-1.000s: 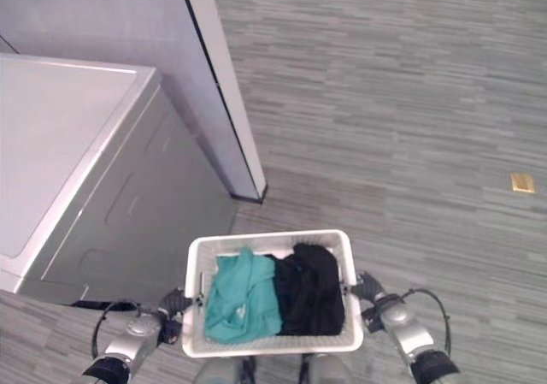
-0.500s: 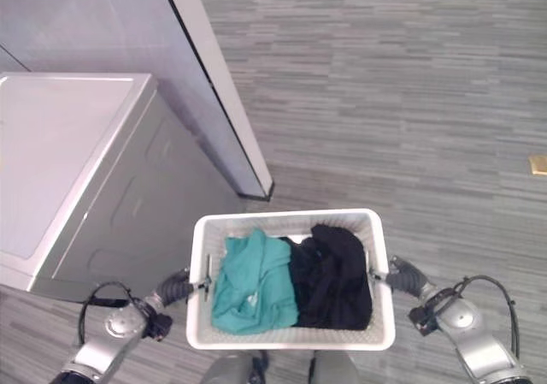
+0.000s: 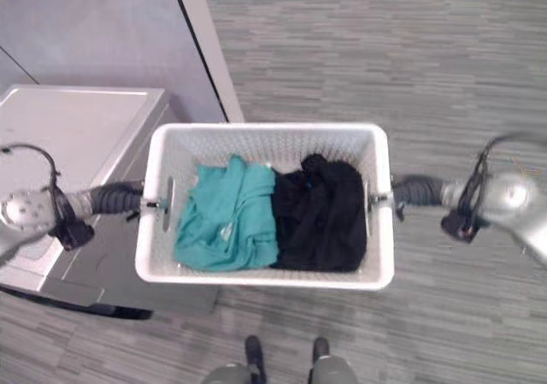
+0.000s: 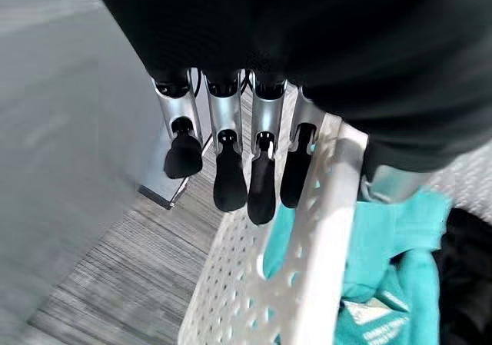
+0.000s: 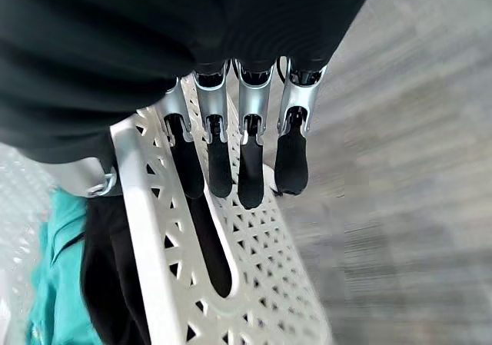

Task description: Grab the laundry basket,head to the washer,open it,put in the laundry and shut it.

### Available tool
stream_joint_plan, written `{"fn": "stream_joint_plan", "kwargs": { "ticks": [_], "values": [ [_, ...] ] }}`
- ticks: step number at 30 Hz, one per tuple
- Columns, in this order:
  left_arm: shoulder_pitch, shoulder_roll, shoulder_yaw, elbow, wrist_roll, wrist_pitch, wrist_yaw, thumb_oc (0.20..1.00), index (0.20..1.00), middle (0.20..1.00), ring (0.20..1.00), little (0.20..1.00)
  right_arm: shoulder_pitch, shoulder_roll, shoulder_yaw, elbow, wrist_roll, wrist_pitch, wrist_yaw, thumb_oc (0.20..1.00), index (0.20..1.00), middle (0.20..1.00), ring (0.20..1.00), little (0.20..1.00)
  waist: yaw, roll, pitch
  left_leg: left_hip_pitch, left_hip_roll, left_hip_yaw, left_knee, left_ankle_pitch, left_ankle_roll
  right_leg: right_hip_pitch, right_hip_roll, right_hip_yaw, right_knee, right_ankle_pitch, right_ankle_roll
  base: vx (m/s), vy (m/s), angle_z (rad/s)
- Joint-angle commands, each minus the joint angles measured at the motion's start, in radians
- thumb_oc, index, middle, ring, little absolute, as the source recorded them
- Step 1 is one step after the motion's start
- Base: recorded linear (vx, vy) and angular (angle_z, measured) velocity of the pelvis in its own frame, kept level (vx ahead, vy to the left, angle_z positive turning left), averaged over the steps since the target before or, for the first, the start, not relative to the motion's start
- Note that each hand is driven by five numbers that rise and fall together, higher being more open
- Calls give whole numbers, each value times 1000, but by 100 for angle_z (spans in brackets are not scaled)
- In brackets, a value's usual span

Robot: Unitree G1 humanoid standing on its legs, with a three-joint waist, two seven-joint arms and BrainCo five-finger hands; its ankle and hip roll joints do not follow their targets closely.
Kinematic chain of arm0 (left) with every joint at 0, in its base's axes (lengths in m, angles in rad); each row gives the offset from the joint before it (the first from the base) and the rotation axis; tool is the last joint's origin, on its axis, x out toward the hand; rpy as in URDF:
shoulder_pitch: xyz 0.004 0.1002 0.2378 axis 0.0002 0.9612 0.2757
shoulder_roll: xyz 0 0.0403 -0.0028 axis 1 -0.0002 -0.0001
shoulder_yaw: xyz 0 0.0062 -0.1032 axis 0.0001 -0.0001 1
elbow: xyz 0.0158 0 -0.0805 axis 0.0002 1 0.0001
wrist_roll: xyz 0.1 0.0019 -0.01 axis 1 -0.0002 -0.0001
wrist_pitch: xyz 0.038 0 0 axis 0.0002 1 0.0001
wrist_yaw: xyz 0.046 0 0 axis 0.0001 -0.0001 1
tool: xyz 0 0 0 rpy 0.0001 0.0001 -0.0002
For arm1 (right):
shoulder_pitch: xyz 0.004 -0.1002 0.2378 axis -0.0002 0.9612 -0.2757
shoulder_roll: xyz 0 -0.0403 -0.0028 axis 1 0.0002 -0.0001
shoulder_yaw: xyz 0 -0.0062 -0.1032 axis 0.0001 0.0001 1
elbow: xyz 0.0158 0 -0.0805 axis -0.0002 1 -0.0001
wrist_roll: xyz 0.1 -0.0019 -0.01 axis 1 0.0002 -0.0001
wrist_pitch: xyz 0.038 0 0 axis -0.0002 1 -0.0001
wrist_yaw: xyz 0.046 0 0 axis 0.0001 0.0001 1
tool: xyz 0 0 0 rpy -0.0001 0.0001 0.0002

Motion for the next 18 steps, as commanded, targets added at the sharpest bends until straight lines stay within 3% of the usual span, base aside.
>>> {"fn": "stream_joint_plan", "kwargs": {
  "ticks": [1,4,10,18],
  "values": [
    [-156,36,-69,157,-82,-35,15,200,200,200,200,200,-190,116,91,-11,154,-92,-35,200,200,200,200,200,28,-77,-98,26,-96,29,30,-120,24,76,27,47,-163,123,69,13,-47,2],
    [-286,-15,-151,303,-74,-23,31,200,200,200,200,200,-334,202,185,73,173,-89,-65,200,200,200,200,200,44,-83,-110,22,-94,18,26,-116,23,77,28,35,-162,121,66,16,-48,7],
    [-377,-118,-151,533,-7,7,38,200,200,200,200,200,-508,381,269,218,163,-64,-109,200,200,200,200,200,75,-96,-117,7,-97,-14,18,-99,17,76,26,-7,-171,122,61,0,-51,19],
    [-384,-257,-26,777,26,15,70,200,200,200,200,200,-581,531,222,391,126,-48,-165,200,200,200,200,200,100,-101,-108,-81,-115,-16,88,-93,3,70,1,-104,-176,115,58,-22,-16,49]
  ]
}}
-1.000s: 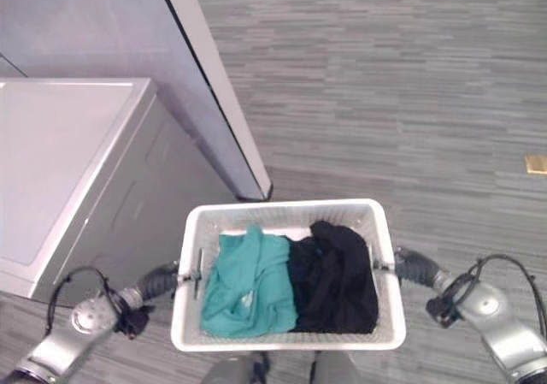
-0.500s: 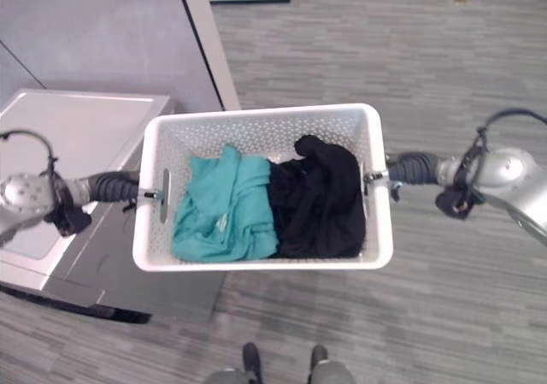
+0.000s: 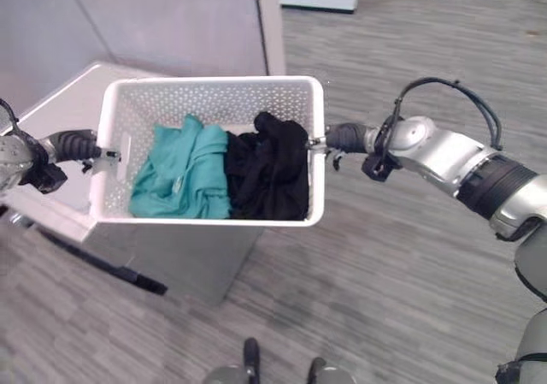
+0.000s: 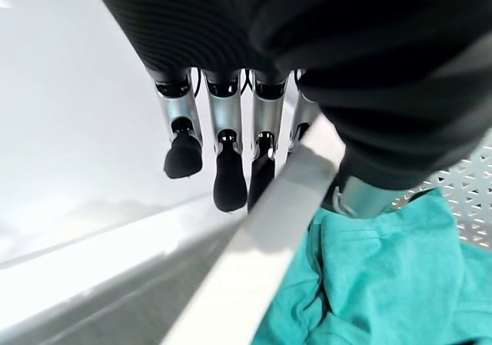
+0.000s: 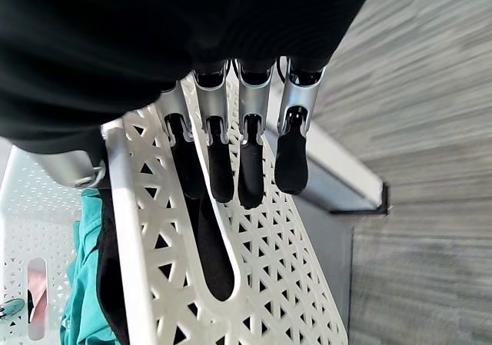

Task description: Grab the laundry basket,head to the washer,open it,put in the laundry and shut it.

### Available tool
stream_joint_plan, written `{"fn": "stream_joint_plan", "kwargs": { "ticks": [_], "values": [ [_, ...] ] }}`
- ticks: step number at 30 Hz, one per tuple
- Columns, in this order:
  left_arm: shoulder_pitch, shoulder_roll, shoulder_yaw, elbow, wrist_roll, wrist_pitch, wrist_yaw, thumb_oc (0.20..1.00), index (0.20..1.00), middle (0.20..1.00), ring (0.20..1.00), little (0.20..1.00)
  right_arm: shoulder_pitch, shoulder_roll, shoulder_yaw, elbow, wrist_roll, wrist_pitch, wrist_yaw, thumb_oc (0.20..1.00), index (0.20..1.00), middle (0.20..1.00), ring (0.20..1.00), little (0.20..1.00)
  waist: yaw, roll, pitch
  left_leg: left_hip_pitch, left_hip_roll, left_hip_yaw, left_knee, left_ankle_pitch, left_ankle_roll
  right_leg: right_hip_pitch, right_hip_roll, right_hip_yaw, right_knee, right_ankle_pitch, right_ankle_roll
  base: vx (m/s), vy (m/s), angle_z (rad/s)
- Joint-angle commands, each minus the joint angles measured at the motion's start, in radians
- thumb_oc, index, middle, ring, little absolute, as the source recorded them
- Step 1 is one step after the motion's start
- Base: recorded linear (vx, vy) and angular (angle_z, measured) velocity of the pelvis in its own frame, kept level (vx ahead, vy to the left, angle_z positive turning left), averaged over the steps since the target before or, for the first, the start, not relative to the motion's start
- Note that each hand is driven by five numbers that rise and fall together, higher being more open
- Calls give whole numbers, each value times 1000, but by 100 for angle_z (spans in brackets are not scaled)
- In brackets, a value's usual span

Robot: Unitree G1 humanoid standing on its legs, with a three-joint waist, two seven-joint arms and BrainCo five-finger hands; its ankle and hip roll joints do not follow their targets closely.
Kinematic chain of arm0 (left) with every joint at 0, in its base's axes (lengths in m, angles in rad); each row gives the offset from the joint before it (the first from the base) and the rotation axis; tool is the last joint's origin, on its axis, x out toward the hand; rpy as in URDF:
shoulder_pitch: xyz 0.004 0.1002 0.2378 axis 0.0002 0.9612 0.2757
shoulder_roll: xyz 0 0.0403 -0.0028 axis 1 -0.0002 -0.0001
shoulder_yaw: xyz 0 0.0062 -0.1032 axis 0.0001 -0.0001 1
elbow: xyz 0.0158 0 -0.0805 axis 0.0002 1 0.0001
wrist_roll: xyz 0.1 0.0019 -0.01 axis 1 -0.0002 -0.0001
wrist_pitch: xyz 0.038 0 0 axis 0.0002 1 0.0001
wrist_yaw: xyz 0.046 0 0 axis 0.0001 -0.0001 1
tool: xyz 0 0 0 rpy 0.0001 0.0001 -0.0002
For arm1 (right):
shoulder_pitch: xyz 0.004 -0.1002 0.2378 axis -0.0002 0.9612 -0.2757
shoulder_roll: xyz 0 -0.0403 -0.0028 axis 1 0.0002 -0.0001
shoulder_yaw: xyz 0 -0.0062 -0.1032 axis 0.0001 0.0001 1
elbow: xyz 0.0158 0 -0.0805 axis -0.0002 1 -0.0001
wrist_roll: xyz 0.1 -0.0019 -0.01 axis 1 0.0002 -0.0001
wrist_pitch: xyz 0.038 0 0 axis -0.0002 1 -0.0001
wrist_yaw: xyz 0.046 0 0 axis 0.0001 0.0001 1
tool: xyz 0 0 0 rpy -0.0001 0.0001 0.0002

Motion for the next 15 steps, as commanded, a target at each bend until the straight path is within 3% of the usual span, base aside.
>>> {"fn": "stream_joint_plan", "kwargs": {
  "ticks": [1,2,6,10,13,15],
  "values": [
    [-49,-28,121,158,12,-26,66,200,200,200,200,200,-174,79,-117,27,33,-73,-44,200,200,200,200,200,-14,-90,-18,43,-108,111,42,-89,5,198,20,46,-392,249,116,-16,48,67],
    [-34,-60,165,232,46,-18,68,200,200,200,200,200,-171,131,-152,77,26,-60,-58,200,200,200,200,200,-4,-80,-22,44,-101,137,10,-77,5,199,13,25,-389,252,123,42,60,68],
    [-27,-76,185,310,89,-16,73,200,200,200,200,200,-143,267,-208,166,-7,-39,-67,200,200,200,200,200,21,-63,-49,84,-112,87,-88,-41,9,225,17,32,-399,256,128,119,75,25],
    [-42,-57,214,351,59,-11,88,200,200,200,200,200,-144,372,-244,242,-24,-32,-87,200,200,200,200,200,44,-65,-77,115,-121,75,-110,-59,26,237,25,43,-387,242,125,106,45,0],
    [-65,-41,211,375,50,-10,99,200,200,200,200,200,-140,446,-263,268,-56,-26,-94,200,200,200,200,200,60,-64,-72,147,-127,70,-110,-84,55,189,8,70,-219,237,140,51,82,-13],
    [-85,-53,211,405,53,-10,110,200,200,200,200,200,-154,479,-273,290,-84,-19,-89,200,200,200,200,200,40,-57,-49,162,-136,59,-110,-91,76,114,-19,110,-55,337,200,1,94,1]
  ]
}}
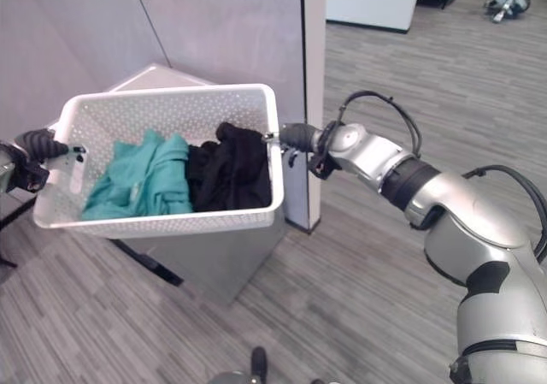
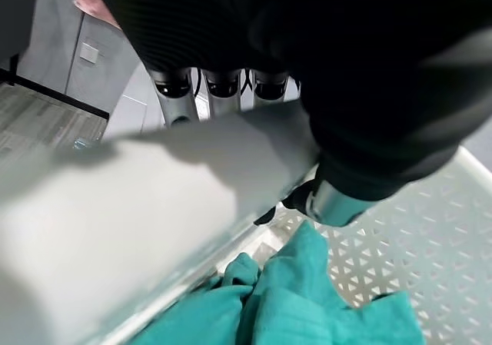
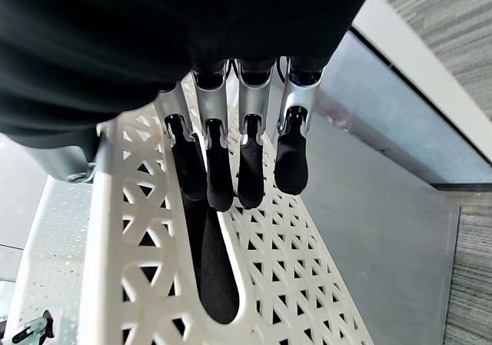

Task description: Grab the laundry basket,head to the washer,open it,put in the laundry and shut it.

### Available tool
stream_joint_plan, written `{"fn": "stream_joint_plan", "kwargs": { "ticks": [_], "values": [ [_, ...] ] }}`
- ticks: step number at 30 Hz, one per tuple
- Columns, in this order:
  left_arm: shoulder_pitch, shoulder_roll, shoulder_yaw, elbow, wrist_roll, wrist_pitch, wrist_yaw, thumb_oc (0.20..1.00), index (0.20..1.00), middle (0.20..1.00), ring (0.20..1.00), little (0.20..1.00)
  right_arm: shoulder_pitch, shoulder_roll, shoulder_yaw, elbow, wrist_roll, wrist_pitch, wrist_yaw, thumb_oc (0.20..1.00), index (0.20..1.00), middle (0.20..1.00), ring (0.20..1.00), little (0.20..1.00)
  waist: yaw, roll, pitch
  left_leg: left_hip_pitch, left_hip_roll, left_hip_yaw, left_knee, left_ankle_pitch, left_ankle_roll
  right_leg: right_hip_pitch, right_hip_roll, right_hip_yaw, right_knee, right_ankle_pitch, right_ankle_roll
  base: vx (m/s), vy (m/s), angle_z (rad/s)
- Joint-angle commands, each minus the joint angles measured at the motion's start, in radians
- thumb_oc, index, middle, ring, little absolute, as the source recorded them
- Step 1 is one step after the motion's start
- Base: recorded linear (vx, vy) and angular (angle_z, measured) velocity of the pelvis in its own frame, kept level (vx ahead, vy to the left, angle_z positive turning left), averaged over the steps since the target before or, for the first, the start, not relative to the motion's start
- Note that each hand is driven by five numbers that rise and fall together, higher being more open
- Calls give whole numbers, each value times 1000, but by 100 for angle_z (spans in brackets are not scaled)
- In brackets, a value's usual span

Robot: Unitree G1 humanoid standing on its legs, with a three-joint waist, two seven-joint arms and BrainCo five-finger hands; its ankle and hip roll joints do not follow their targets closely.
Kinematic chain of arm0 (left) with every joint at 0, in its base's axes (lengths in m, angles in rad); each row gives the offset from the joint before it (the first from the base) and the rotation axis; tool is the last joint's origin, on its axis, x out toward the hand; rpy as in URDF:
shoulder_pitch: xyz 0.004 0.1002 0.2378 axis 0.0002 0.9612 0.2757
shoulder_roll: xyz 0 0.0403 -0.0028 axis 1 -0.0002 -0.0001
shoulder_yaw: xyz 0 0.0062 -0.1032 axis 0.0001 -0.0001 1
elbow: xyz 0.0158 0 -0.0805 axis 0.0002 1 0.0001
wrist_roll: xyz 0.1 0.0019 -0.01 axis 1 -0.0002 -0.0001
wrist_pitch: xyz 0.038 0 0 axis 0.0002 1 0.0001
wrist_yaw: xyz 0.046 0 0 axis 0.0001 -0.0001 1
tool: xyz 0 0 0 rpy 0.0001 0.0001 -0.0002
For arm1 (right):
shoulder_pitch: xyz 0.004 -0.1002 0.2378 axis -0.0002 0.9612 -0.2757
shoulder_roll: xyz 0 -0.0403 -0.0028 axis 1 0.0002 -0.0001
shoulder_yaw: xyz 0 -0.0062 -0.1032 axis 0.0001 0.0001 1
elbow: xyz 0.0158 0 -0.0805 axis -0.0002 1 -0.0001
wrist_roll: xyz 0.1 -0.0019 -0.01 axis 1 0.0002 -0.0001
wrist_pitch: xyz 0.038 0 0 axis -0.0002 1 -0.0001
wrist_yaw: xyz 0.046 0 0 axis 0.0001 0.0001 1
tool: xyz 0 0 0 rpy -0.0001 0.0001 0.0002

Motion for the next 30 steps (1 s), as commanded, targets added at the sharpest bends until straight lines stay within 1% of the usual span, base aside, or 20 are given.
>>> {"fn": "stream_joint_plan", "kwargs": {
  "ticks": [1,3,4,5,6,7,8,9,12,18,19,20,22,23,24,25,26,27,29,30],
  "values": [
    [-163,21,14,75,5,-45,44,200,200,200,200,200,-186,75,-135,51,-25,-62,-16,200,200,200,200,200,-14,-41,35,117,-85,-14,-41,-75,20,46,-18,153,-2,371,198,-7,37,9],
    [-189,7,-1,108,34,-56,51,200,200,200,200,200,-209,69,-122,61,-57,-58,-10,200,200,200,200,200,-43,-32,45,125,-78,-64,-41,-75,19,-5,14,253,28,337,186,53,-32,40],
    [-189,-10,3,125,37,-58,51,200,200,200,200,200,-216,73,-115,70,-65,-57,-8,200,200,200,200,200,-57,-28,42,129,-75,-95,-41,-78,12,-13,37,309,-28,300,167,143,-99,94],
    [-182,-34,11,135,37,-59,57,200,200,200,200,200,-222,80,-112,80,-72,-58,-14,200,200,200,200,200,-68,-24,48,137,-73,-133,-41,-78,2,-8,37,370,-116,267,153,158,-110,105],
    [-175,-47,15,132,36,-62,62,200,200,200,200,200,-219,79,-114,79,-75,-65,-20,200,200,200,200,200,-70,-24,48,136,-72,-147,-41,-76,-1,-9,23,388,-161,276,147,137,-136,67],
    [-205,-42,12,153,41,-64,99,200,200,200,200,200,-230,32,-105,45,-88,-79,-31,200,200,200,200,200,-84,-28,59,140,-71,-172,-41,-81,-2,-23,17,421,-203,287,146,91,-127,44],
    [-197,-60,17,186,73,-76,96,200,200,200,200,200,-235,28,-98,84,-143,-60,-32,200,200,200,200,200,-92,-40,57,140,-76,-210,-41,-78,-3,-12,47,475,-191,279,146,105,-158,76],
    [-165,-84,41,192,80,-72,85,200,200,200,200,200,-207,39,-126,86,-151,-66,-45,200,200,200,200,200,-85,-55,54,140,-80,-226,-41,-77,-8,14,31,437,-250,287,140,88,-166,114],
    [-153,-150,72,189,51,-82,126,200,200,200,200,200,-223,75,-150,129,-170,-90,-88,200,200,200,200,200,-86,-65,35,105,-81,-250,-41,-69,-21,41,36,409,-326,309,127,58,-140,92],
    [-131,-202,111,198,43,-89,199,200,200,200,200,200,-218,122,-203,147,-250,-101,-164,200,200,200,200,200,-81,-71,38,88,-68,-284,-41,-63,-41,66,43,356,-342,299,103,97,-116,37],
    [-102,-253,158,206,40,-100,251,200,200,200,200,200,-188,138,-244,158,-286,-104,-209,200,200,200,200,200,-80,-74,46,87,-65,-294,-41,-66,-48,79,39,322,-352,288,95,98,-114,32],
    [-101,-253,159,206,40,-100,252,200,200,200,200,200,-187,138,-244,157,-287,-104,-209,200,200,200,200,200,-81,-74,46,87,-65,-296,-41,-66,-48,80,39,320,-352,288,95,94,-98,44],
    [-71,-292,198,205,16,-110,284,200,200,200,200,200,-157,138,-278,158,-309,-104,-238,200,200,200,200,200,-84,-76,51,87,-62,-270,-41,-64,-52,94,29,289,-364,285,94,53,-22,50],
    [-66,-313,209,197,9,-111,294,200,200,200,200,200,-148,124,-295,143,-312,-103,-248,200,200,200,200,200,-93,-77,60,82,-63,-204,-28,-60,-52,109,17,262,-373,284,98,6,3,47],
    [-73,-342,221,190,-7,-114,307,200,200,200,200,200,-145,107,-313,146,-318,-106,-262,200,200,200,200,200,-108,-77,70,58,-64,-89,-2,-58,-45,116,1,228,-378,289,104,-58,1,56],
    [-84,-358,230,187,-10,-113,311,200,200,200,200,200,-144,88,-321,145,-323,-106,-263,200,200,200,200,200,-116,-77,73,38,-61,-3,20,-60,-40,110,-5,208,-381,297,108,-113,-19,81],
    [-100,-381,237,193,-6,-111,315,200,200,200,200,200,-142,61,-333,141,-328,-112,-279,200,200,200,200,200,-140,-73,82,27,-40,150,54,-71,-37,110,-14,174,-383,302,114,-30,-2,120],
    [-105,-388,243,193,3,-109,313,200,200,200,200,200,-139,42,-334,137,-336,-109,-279,200,200,200,200,200,-147,-69,80,37,-37,172,53,-91,-42,113,-15,170,-378,292,119,-35,12,144],
    [-105,-391,259,199,8,-107,315,200,200,200,200,200,-118,49,-341,108,-362,-93,-292,200,200,200,200,200,-131,-59,83,32,-70,100,57,-106,-16,103,-7,180,-344,278,107,66,52,99],
    [-98,-396,267,199,1,-105,319,200,200,200,200,200,-97,46,-352,90,-368,-86,-285,200,200,200,200,200,-139,-55,81,49,-70,102,44,-117,-1,103,-9,183,-295,257,107,109,47,-9]
  ]
}}
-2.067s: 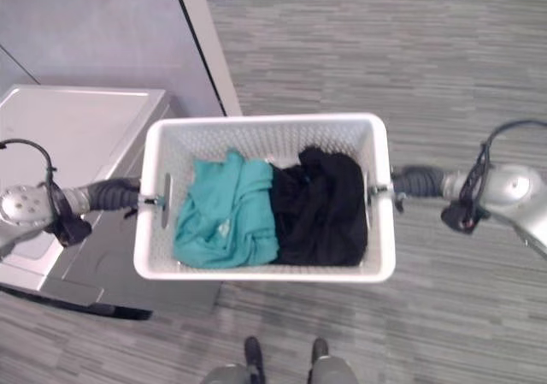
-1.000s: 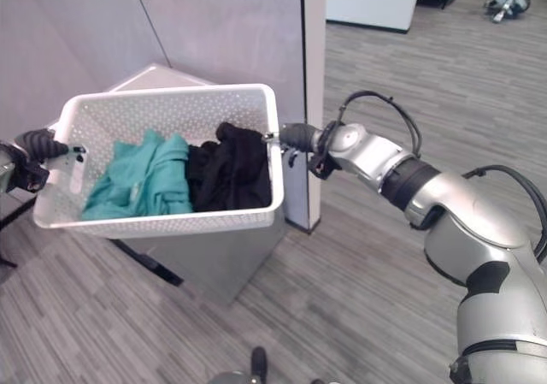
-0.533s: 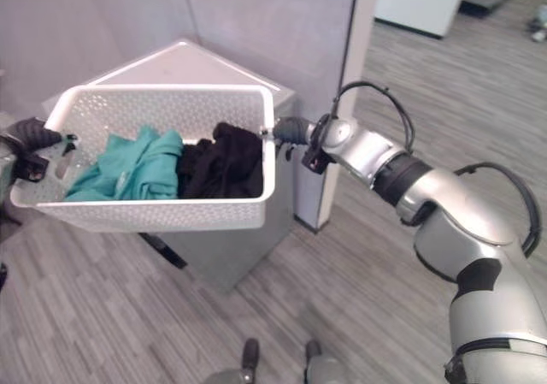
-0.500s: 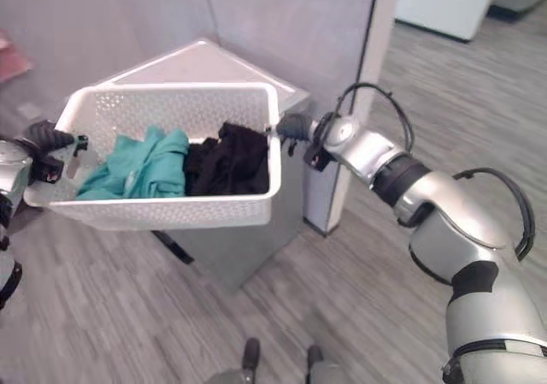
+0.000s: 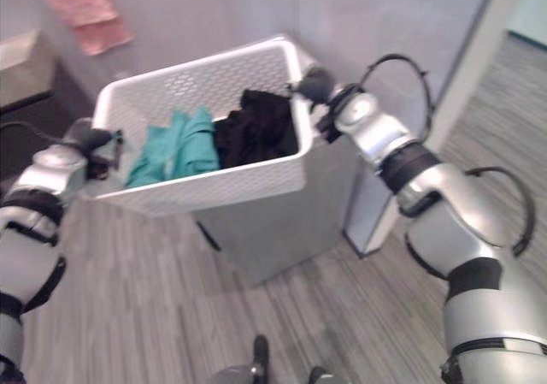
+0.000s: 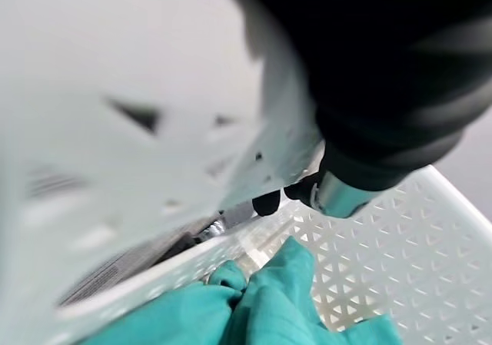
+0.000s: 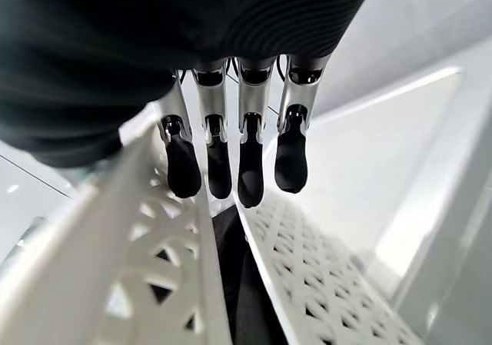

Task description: Grab the laundry basket,head to the washer,open it,put in the laundry and shut it.

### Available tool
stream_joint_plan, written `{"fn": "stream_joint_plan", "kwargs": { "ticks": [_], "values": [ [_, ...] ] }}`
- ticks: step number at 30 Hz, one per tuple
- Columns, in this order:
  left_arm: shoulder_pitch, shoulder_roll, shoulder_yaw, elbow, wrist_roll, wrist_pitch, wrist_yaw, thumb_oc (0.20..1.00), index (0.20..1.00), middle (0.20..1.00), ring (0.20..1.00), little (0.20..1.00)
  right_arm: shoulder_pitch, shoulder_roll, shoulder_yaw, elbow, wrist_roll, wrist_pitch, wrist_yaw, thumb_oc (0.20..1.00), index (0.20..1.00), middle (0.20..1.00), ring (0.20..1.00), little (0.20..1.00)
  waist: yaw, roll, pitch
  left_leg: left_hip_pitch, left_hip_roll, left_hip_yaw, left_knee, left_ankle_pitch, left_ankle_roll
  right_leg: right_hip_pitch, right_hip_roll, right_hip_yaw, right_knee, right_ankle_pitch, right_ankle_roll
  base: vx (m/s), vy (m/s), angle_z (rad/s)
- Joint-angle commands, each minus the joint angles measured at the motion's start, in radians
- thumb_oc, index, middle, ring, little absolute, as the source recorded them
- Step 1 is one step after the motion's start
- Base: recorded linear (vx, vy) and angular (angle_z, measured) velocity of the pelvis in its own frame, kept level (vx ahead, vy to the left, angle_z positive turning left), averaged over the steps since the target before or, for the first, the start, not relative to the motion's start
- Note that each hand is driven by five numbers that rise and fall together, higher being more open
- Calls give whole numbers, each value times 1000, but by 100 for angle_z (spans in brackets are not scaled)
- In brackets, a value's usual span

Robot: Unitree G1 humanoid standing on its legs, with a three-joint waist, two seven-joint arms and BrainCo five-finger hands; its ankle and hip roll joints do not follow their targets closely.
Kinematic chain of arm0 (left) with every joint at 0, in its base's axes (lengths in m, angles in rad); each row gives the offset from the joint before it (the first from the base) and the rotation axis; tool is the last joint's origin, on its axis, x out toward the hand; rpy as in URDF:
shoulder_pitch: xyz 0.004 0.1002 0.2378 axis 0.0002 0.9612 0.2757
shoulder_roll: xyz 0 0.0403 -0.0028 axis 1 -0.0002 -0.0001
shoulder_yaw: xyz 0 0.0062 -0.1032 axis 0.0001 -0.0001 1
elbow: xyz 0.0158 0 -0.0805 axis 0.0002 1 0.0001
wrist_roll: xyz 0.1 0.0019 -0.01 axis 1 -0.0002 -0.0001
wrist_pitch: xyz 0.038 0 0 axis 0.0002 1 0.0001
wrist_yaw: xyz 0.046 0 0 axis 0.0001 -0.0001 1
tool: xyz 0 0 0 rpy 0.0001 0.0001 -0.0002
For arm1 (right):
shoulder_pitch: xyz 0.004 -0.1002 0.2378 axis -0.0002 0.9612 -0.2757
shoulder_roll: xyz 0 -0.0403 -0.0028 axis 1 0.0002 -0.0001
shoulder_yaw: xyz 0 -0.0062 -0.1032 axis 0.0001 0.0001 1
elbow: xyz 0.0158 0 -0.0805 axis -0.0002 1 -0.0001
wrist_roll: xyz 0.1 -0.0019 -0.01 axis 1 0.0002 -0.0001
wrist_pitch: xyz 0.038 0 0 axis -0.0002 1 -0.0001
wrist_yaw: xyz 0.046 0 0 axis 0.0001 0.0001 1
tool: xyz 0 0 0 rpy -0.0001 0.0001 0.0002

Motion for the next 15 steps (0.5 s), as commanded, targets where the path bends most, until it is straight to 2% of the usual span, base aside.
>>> {"fn": "stream_joint_plan", "kwargs": {
  "ticks": [1,2,4,5,6,7,9,12,13,15],
  "values": [
    [-81,-43,35,46,-29,-49,6,200,200,200,200,200,-94,6,-66,-44,-44,-55,-14,200,200,200,200,200,-36,-41,86,149,-49,-40,-22,-161,11,103,-27,64,-138,174,131,150,86,-48],
    [-76,-46,37,51,-14,-37,5,200,200,200,200,200,-62,1,-73,-52,-78,-39,5,200,200,200,200,200,-40,-39,87,182,-60,-48,-47,-169,40,87,-24,74,-20,168,148,115,79,-34],
    [-83,-54,34,58,10,-33,0,200,200,200,200,200,-51,-6,-83,-35,-68,-35,14,200,200,200,200,200,-57,-42,98,215,-66,-53,-69,-170,56,33,-35,105,121,229,182,86,62,-4],
    [-94,-60,25,58,17,-31,0,200,200,200,200,200,-58,-13,-81,-19,-62,-33,25,200,200,200,200,200,-72,-40,108,223,-61,-64,-72,-168,60,-7,-20,152,201,247,195,8,11,15],
    [-96,-60,25,59,17,-31,-1,200,200,200,200,200,-60,-13,-81,-19,-62,-33,25,200,200,200,200,200,-68,-39,105,217,-59,-60,-71,-166,59,-13,-17,154,198,252,193,46,-12,29],
    [-106,-65,22,60,21,-30,-6,200,200,200,200,200,-71,-26,-74,14,-49,-26,34,200,200,200,200,200,-88,-33,115,243,-61,-98,-85,-174,55,-57,6,230,196,217,183,85,-38,34],
    [-109,-71,21,65,35,-29,-15,200,200,200,200,200,-83,-36,-62,37,-47,-21,43,200,200,200,200,200,-98,-20,119,251,-52,-125,-83,-184,42,-85,-3,272,84,198,165,140,-82,26],
    [-104,-77,16,59,50,-35,-17,200,200,200,200,200,-84,-60,-51,43,-62,-24,43,200,200,200,200,200,-126,-25,133,271,-57,-181,-51,-218,31,-124,-16,355,-57,258,175,168,-104,39],
    [-98,-68,20,53,56,-39,-10,200,200,200,200,200,-54,-103,-51,23,-65,-21,44,200,200,200,200,200,-133,-35,136,274,-58,-202,-38,-225,27,-116,-11,373,-58,261,175,191,-212,61],
    [-75,-89,23,51,53,-32,-17,200,200,200,200,200,-41,-132,-56,32,-77,-16,51,200,200,200,200,200,-130,-43,111,275,-51,-232,-34,-222,17,-73,-12,355,-74,245,162,186,-229,117]
  ]
}}
